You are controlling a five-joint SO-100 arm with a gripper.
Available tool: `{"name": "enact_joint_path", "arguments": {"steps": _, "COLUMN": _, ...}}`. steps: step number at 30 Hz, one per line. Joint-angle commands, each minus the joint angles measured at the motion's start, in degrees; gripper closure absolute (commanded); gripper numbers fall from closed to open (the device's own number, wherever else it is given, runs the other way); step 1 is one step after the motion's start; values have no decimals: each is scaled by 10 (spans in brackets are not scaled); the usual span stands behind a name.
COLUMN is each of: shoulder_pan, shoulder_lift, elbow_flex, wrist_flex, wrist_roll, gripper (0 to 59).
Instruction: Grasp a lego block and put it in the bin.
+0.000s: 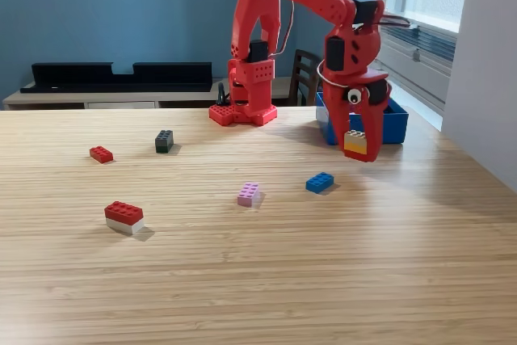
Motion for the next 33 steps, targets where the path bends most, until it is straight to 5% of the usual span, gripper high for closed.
{"name": "enact_joint_path", "arguments": {"steps": 1, "shoulder_pan": -42, "shoulder_lift": 113, "elbow_flex": -40, "wrist_flex": 7, "wrist_roll": 18, "gripper": 586}}
{"name": "enact_joint_path", "arguments": {"steps": 11, "shoulder_pan": -180, "shoulder_lift": 221, "elbow_flex": 14, "wrist_flex": 47, "wrist_roll": 62, "gripper": 586}}
{"name": "enact_joint_path", "arguments": {"steps": 24, "shoulder_pan": -280, "shoulder_lift": 228, "elbow_flex": -44, "wrist_flex": 218, "wrist_roll": 98, "gripper": 586}}
{"name": "enact_joint_path", "arguments": {"steps": 33, "shoulder_pan": -373, "shoulder_lift": 226, "elbow_flex": -58, "wrist_flex": 263, "wrist_roll": 131, "gripper": 586}}
